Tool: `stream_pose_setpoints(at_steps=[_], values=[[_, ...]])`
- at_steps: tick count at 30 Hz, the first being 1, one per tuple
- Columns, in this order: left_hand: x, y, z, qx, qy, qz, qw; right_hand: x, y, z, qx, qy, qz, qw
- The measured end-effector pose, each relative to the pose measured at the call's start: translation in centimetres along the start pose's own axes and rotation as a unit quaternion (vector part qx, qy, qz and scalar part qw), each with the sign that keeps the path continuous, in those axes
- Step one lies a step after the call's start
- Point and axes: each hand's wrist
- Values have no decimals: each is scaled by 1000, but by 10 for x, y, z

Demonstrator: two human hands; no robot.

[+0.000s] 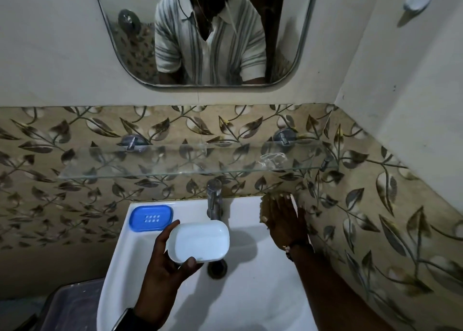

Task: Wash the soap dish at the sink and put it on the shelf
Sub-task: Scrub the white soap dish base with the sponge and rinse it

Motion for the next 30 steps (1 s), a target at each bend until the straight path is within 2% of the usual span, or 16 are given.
stream_pose_setpoints(at_steps=[4, 8, 14, 21, 30], values=[[2, 0, -1, -6, 1, 1, 1000, 0, -3, -1, -21, 6, 3, 1000], [1, 1, -1, -15, 2, -1, 1000, 7, -3, -7, -22, 19, 60, 998], [-5, 7, -2, -21, 17, -2, 1000, -3, -4, -8, -23, 5, 94, 995], [-10, 17, -13, -21, 33, -7, 999, -10, 36, -7, -76, 24, -59, 995], [-19, 31, -26, -12, 29, -8, 999, -53, 78, 70, -132, -58, -232, 962]])
Point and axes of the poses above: each hand's wrist, its own y-axis away from the middle knuckle, its own x-axis out of the palm, z = x × y, and after that the axes turned 7 degrees about -y, right-handed
